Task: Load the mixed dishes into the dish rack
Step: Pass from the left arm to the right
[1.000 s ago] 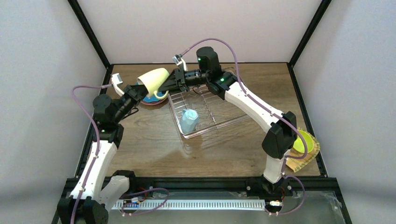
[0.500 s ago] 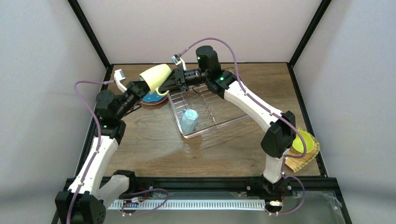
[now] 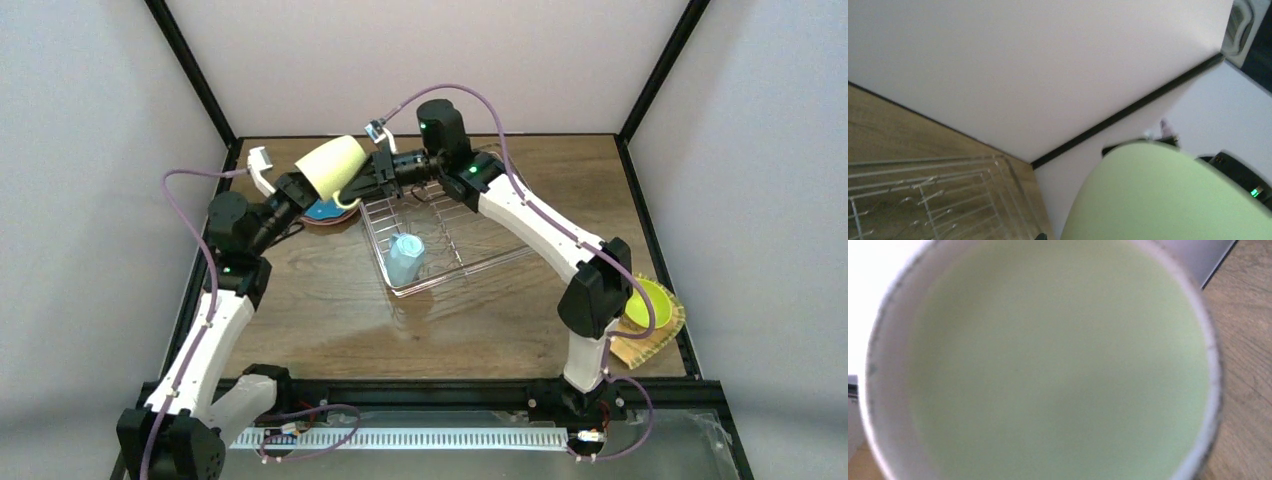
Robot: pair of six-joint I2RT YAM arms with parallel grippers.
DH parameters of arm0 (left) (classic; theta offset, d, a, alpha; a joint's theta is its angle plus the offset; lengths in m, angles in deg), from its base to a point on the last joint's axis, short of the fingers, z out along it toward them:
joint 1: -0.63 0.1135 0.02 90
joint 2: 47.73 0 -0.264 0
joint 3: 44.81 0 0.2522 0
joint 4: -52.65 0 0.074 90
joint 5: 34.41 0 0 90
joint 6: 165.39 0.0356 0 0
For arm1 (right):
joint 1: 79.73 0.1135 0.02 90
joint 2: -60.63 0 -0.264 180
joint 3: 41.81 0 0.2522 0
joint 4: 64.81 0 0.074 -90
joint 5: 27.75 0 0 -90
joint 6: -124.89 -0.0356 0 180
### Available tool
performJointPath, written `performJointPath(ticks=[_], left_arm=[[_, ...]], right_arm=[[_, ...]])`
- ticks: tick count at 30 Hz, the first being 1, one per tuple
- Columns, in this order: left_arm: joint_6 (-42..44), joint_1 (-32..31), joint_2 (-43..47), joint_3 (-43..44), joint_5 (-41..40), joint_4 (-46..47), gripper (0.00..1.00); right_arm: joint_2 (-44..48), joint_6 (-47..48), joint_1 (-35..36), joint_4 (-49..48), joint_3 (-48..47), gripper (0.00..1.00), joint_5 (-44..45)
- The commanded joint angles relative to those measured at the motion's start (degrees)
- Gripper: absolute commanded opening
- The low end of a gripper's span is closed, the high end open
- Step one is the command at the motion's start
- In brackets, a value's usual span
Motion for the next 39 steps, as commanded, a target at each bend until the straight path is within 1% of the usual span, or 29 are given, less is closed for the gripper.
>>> performJointPath(ticks=[1,2,6,8,11,19,30,32,35,39], left_arm=[[0.0,-3.5,-0.8,1.7,3.8,-4.9,0.52],[0.0,-3.5,-0.9,1.7,3.5,-5.2,0.6],[0.2,-3.5,-1.3,2.0,2.5,-5.7,0.81],[0.3,-3.5,-1.3,2.1,1.7,-6.1,0.87],[0.5,-3.4,-1.2,2.2,0.3,-7.1,0.99],[0.7,-3.4,-0.7,2.4,-3.1,-8.9,1.0],[1.6,-3.3,-0.4,4.5,-5.7,-12.1,1.0],[1.8,-3.2,0.1,4.6,-6.8,-13.3,1.0],[2.1,-3.3,1.1,4.2,-8.5,-15.4,1.0],[2.5,-3.3,2.6,3.2,-10.5,-18.9,1.0]], right_arm=[[-1.7,6.0,2.9,-5.5,-1.2,0.01,1.5],[-1.6,6.1,2.9,-5.6,-1.2,0.01,1.5],[-1.5,6.2,2.4,-5.7,-1.1,0.01,1.7],[-1.4,6.3,1.9,-5.7,-1.0,0.01,1.9],[-1.3,6.8,1.0,-5.3,-0.9,0.01,2.3],[-0.7,7.1,-2.7,-6.2,2.0,0.01,3.3],[-2.6,10.0,-7.4,-4.0,0.9,0.01,5.7],[-3.5,12.0,-7.6,-1.6,-0.9,0.01,7.3],[-5.5,18.3,-7.6,6.1,-5.1,0.01,11.2],[-8.1,25.2,-7.6,13.3,-8.5,0.01,18.4]])
